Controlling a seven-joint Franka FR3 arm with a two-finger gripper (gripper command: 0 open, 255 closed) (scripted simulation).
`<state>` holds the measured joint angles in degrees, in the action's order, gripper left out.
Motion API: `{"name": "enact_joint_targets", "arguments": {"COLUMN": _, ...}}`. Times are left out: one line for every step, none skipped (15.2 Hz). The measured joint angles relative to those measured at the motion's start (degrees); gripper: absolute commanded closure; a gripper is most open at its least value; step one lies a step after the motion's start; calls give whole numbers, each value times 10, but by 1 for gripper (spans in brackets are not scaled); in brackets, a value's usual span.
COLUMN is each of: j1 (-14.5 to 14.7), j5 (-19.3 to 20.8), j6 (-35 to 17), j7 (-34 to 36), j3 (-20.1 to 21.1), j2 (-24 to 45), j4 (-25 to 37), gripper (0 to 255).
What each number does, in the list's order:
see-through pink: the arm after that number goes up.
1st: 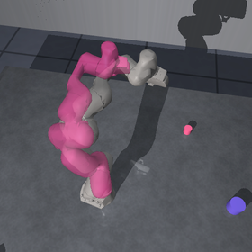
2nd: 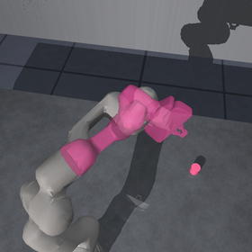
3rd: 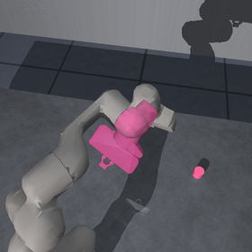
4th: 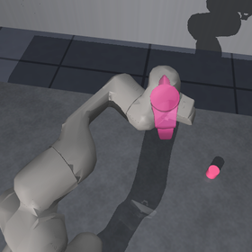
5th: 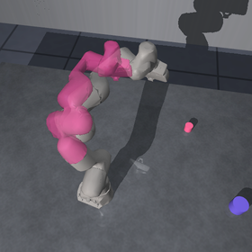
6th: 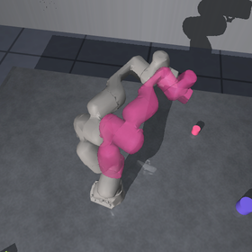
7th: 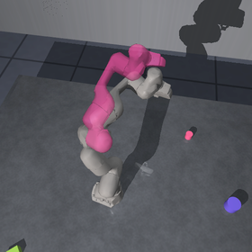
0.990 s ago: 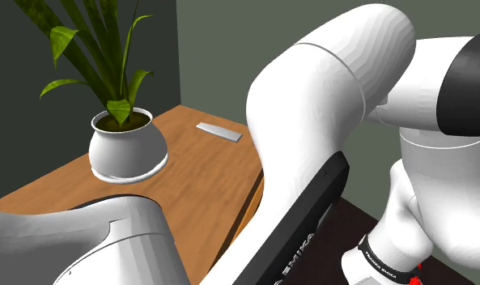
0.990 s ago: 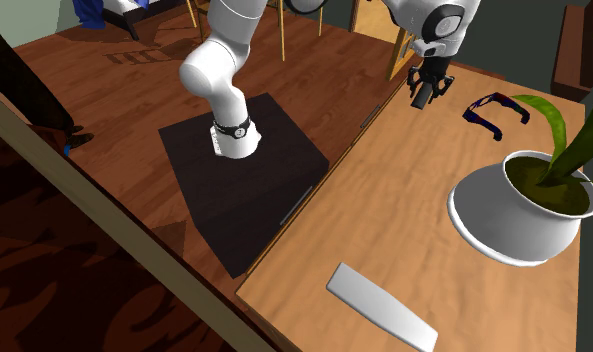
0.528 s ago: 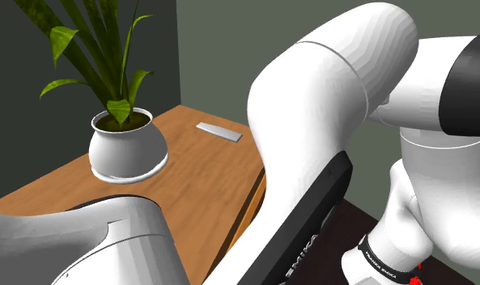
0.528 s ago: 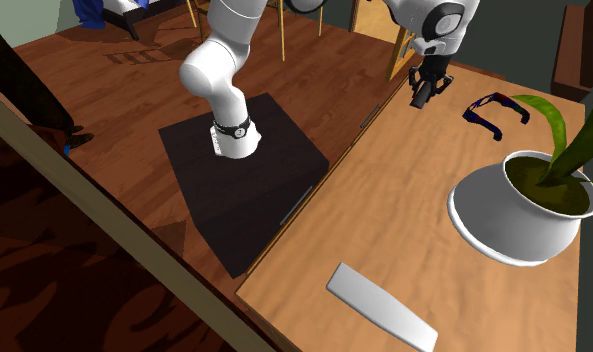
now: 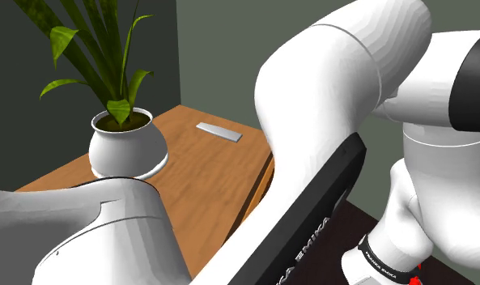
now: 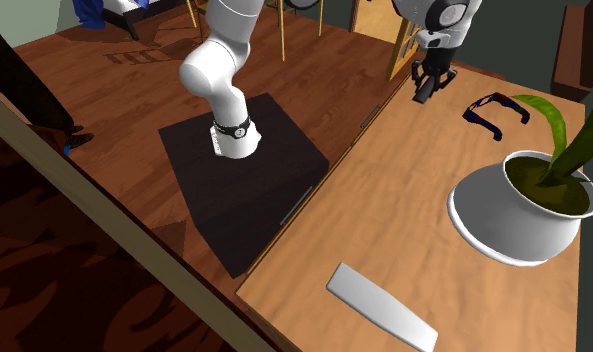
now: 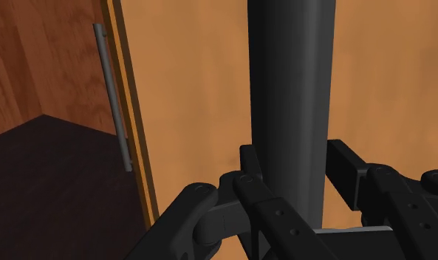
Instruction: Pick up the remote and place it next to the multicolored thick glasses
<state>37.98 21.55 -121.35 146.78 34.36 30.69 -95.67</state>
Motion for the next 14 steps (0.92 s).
{"name": "enact_joint_targets", "arguments": {"j1": -1, "j5": -3, "j6": 5, "j7": -2, "j3": 2, "j2": -4, "j4": 1, "gripper": 255}}
{"name": "enact_joint_targets", "arguments": {"j1": -3, "j5": -6, "j6": 11, "j7": -4, "j3": 4, "j2": -9, "j4": 3, "gripper": 255}}
{"name": "enact_joint_targets", "arguments": {"j1": -4, "j5": -8, "j6": 16, "j7": -6, "j3": 5, "j2": -12, "j4": 6, "gripper": 255}}
{"name": "enact_joint_targets", "arguments": {"j1": -5, "j5": -11, "j6": 21, "j7": -8, "j3": 6, "j2": -15, "j4": 8, "gripper": 255}}
{"name": "enact_joint_targets", "arguments": {"j1": -4, "j5": -12, "j6": 30, "j7": -10, "j3": 7, "j2": -16, "j4": 17, "gripper": 255}}
{"name": "enact_joint_targets", "arguments": {"j1": -5, "j5": -14, "j6": 35, "j7": -11, "j3": 9, "j2": -19, "j4": 19, "gripper": 255}}
{"name": "enact_joint_targets", "arguments": {"j1": -5, "j5": -17, "j6": 40, "j7": -10, "j3": 11, "j2": -23, "j4": 20, "gripper": 255}}
{"name": "enact_joint_targets", "arguments": {"j1": -5, "j5": -19, "j6": 47, "j7": -12, "j3": 12, "j2": -26, "j4": 25, "gripper": 255}}
{"name": "enact_joint_targets", "arguments": {"j1": -7, "j5": -23, "j6": 53, "j7": -14, "j3": 14, "j2": -31, "j4": 26, "gripper": 255}}
{"name": "enact_joint_targets", "arguments": {"j1": -7, "j5": -24, "j6": 59, "j7": -16, "j3": 14, "j2": -32, "j4": 32, "gripper": 255}}
{"name": "enact_joint_targets", "arguments": {"j1": -6, "j5": -26, "j6": 66, "j7": -17, "j3": 15, "j2": -34, "j4": 38, "gripper": 255}}
{"name": "enact_joint_targets", "arguments": {"j1": -7, "j5": -27, "j6": 72, "j7": -19, "j3": 16, "j2": -35, "j4": 43, "gripper": 255}}
{"name": "enact_joint_targets", "arguments": {"j1": -7, "j5": -29, "j6": 79, "j7": -20, "j3": 17, "j2": -37, "j4": 48, "gripper": 255}}
{"name": "enact_joint_targets", "arguments": {"j1": -8, "j5": -32, "j6": 86, "j7": -22, "j3": 19, "j2": -42, "j4": 51, "gripper": 255}}
